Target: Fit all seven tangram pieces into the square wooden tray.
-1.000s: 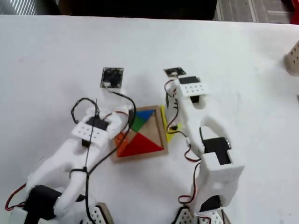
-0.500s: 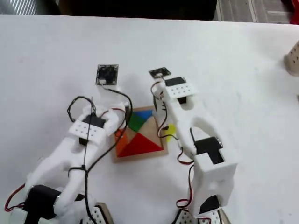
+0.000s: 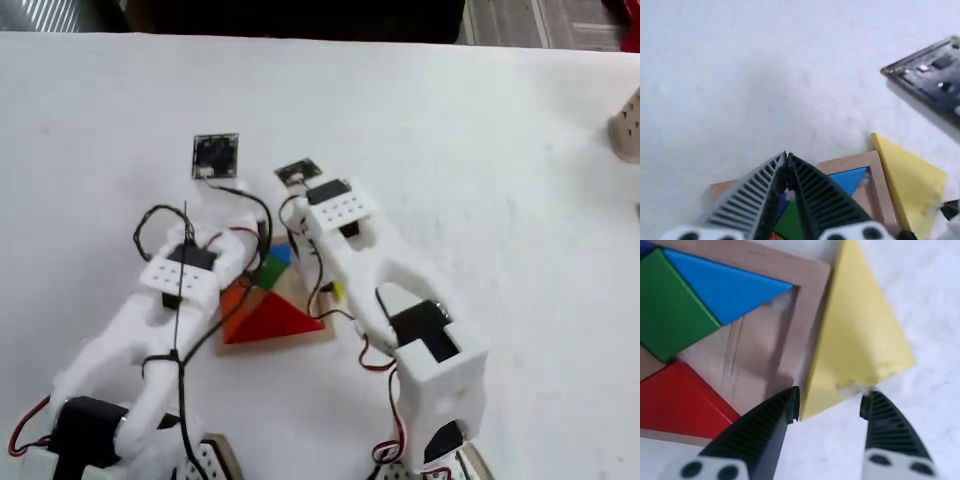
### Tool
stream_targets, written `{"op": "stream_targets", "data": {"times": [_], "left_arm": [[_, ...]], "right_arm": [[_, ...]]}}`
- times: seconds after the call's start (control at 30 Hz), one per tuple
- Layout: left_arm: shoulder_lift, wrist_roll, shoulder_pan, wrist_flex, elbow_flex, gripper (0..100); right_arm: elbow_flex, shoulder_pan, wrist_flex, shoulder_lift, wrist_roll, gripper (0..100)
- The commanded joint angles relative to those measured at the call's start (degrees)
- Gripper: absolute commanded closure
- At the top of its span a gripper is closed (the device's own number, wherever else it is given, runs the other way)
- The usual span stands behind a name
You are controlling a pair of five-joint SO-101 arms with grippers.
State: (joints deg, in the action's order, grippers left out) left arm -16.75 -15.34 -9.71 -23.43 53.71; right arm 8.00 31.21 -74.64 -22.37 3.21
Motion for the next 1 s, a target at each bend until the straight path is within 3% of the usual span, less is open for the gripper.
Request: {"op": "stream_targets", "data": {"times": [0.0,0.13,0.33,0.53,0.77,0.97], "left_arm": [[-0.22,0.53,0.57,1.67,-3.08,98],[-0.22,0.53,0.57,1.67,-3.08,98],[-0.22,0.53,0.57,1.67,-3.08,98],[-0.22,0.53,0.57,1.67,-3.08,98],[-0.22,0.53,0.57,1.67,-2.99,98],[-0.22,0.53,0.57,1.67,-2.99,98]], "right_arm": [[0.79,3.03,1.19,-0.57,-0.62,77.9],[1.76,0.57,1.19,0.57,0.0,77.7],[6.42,-11.38,1.8,11.82,6.51,77.9],[16.7,-8.4,9.45,19.03,5.98,77.9],[17.23,-12.18,15.43,19.74,5.98,77.9],[17.14,-11.21,19.47,18.86,5.98,77.9]]}}
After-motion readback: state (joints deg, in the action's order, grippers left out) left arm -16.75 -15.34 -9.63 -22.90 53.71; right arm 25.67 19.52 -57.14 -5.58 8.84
